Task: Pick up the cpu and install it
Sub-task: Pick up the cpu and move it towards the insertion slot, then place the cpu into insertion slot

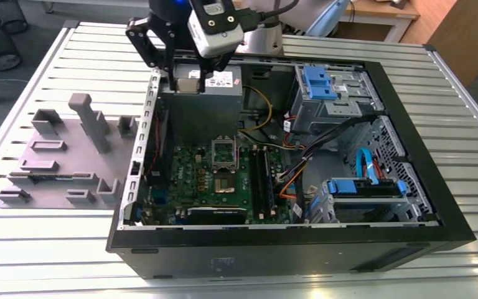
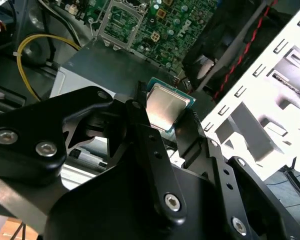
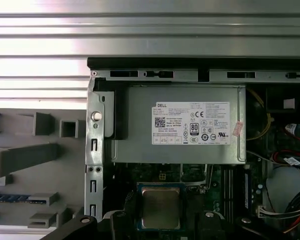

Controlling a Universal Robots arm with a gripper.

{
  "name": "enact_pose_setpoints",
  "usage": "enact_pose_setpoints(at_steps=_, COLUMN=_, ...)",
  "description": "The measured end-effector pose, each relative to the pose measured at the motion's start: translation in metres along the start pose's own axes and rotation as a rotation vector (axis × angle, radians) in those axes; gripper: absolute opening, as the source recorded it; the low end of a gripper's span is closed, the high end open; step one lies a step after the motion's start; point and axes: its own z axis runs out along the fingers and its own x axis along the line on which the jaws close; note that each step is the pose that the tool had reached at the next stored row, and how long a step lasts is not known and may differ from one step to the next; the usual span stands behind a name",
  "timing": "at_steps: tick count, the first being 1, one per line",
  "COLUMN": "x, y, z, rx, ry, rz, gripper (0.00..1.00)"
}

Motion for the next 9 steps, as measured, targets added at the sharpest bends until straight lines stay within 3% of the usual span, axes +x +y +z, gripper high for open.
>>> enact_pose_setpoints(at_steps=9, x=-0.0249, y=0.0007, z=0.0001, rx=0.0001, ry=0.0, rz=0.0, gripper=0.47)
